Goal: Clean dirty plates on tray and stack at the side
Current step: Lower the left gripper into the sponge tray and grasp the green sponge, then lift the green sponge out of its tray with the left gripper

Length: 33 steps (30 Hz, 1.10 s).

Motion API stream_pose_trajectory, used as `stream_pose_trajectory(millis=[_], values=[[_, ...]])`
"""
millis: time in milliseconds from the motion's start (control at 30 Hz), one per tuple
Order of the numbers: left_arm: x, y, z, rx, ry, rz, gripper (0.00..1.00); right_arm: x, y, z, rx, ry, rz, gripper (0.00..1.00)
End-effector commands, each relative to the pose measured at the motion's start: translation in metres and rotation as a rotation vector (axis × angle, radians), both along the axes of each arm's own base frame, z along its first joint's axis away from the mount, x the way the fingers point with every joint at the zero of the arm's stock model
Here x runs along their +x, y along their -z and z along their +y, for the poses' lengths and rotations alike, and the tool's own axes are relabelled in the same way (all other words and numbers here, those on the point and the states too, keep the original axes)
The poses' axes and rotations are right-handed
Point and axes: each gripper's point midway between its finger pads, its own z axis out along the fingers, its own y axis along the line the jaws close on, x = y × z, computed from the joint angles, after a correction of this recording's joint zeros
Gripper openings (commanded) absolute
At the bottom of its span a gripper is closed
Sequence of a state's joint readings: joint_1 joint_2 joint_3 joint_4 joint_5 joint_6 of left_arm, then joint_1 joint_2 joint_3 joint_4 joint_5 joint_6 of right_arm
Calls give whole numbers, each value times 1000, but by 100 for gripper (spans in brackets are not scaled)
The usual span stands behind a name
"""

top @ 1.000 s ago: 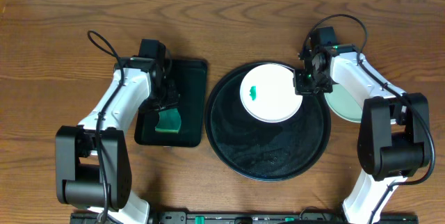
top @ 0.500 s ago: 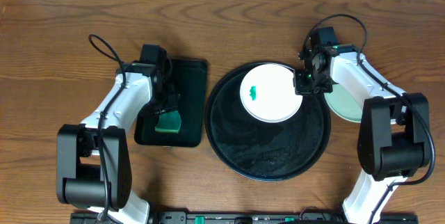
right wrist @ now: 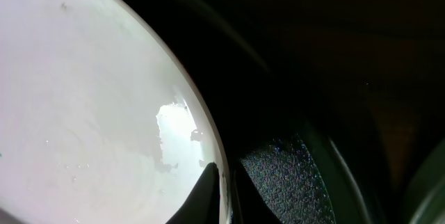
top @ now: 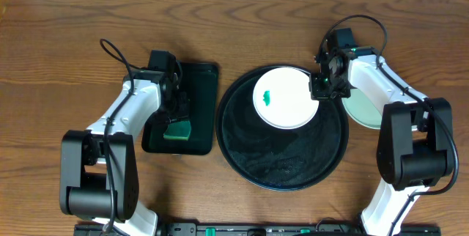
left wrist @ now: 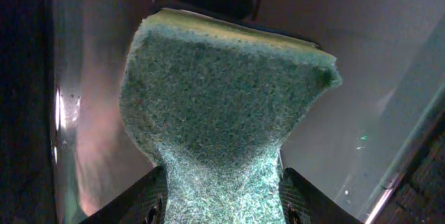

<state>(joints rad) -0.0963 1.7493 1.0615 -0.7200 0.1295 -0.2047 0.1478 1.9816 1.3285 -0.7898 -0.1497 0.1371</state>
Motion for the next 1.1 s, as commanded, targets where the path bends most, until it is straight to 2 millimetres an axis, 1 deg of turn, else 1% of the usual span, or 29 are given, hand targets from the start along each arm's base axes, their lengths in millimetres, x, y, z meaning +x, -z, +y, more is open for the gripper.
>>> stream_pose_trajectory(millis=[0,200,367,467,500,533,600,667,767,800,833,933,1067], values=[[-6,7,-2,-12,30,23,53,-2,0,4,12,-10,4,6],[-6,10,-2,-8,29,32,53,-2,1,4,11,-10,7,6],[-10,24,-1,-1,29,71,53,-2,1,4,11,-10,7,6],[-11,29,-1,0,29,87,40,-2,1,4,12,-10,7,6],[-11,29,-1,0,28,87,37,-2,1,4,12,-10,7,6],[-11,29,-1,0,29,86,35,-2,1,4,11,-10,6,6],[-11,28,-1,-1,29,83,35,-2,1,4,12,-10,6,6],[-10,28,-1,-1,29,81,32,-2,1,4,11,-10,6,6],[-10,27,-1,-1,29,80,19,-2,1,4,11,-10,6,7],[-9,27,-1,-1,29,79,11,-2,1,4,11,-10,6,7],[-8,25,-1,-1,29,75,8,-2,1,4,11,-10,6,6],[-4,16,-1,-2,29,65,7,-2,1,4,11,-10,6,7],[3,-4,-2,-6,29,14,7,-2,1,4,12,-10,7,7]])
